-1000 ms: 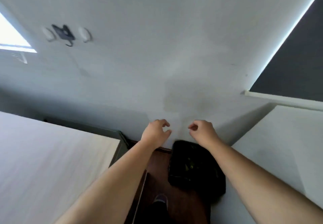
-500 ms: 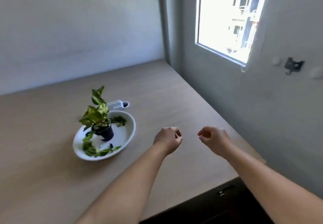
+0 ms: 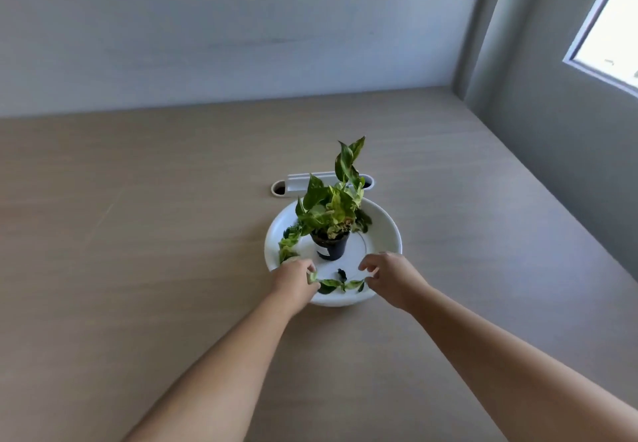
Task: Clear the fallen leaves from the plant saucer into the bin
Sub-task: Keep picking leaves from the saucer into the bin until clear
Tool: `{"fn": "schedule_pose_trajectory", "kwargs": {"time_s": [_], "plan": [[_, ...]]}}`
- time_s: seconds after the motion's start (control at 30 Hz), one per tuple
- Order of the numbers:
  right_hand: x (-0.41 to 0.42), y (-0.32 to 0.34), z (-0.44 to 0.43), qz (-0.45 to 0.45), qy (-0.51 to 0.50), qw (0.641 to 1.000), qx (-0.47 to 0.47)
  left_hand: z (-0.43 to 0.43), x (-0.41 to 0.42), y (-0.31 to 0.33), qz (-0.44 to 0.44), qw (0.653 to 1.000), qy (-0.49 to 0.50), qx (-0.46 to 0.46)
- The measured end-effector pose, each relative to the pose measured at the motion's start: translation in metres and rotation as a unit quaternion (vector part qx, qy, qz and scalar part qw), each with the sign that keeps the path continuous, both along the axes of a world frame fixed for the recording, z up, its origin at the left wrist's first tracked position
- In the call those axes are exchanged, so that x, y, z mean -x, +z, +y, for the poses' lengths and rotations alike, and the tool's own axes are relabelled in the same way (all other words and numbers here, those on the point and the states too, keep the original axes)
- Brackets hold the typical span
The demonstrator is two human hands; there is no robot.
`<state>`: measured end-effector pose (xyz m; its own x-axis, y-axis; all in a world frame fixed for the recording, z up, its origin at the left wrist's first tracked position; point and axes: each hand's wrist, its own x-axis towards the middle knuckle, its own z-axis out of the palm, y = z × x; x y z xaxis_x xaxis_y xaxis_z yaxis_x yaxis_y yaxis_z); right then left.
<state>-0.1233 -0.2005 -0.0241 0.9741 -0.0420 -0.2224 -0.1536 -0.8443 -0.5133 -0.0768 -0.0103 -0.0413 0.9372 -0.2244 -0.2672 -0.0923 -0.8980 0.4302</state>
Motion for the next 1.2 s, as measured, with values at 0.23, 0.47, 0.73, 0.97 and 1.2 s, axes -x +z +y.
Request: {"fn": "schedule_pose_trajectory", "kwargs": {"time_s": [0.23, 0.47, 0.73, 0.97, 1.2], "plan": [[-0.040, -0.038, 0.027, 0.058, 0.035, 0.997, 0.046, -0.006, -0.025, -0.033, 0.029, 0.995, -0.074, -0.067], [-0.047, -0.060, 0.037, 0.047, 0.064, 0.993, 0.087, -0.008, -0.035, -0.043, -0.017, 0.991, -0.115, -0.063], [-0.053, -0.063, 0.031, 0.067, -0.056, 0.996, 0.017, -0.011, -0.041, -0.046, 0.044, 0.995, -0.080, 0.035], [-0.056, -0.046, 0.016, 0.044, -0.155, 0.985, -0.055, 0.007, -0.050, -0.030, 0.038, 0.989, 0.034, 0.142], [-0.054, -0.048, 0.030, 0.063, -0.112, 0.991, -0.048, 0.033, -0.046, -0.021, 0.035, 0.974, 0.099, 0.199]]}}
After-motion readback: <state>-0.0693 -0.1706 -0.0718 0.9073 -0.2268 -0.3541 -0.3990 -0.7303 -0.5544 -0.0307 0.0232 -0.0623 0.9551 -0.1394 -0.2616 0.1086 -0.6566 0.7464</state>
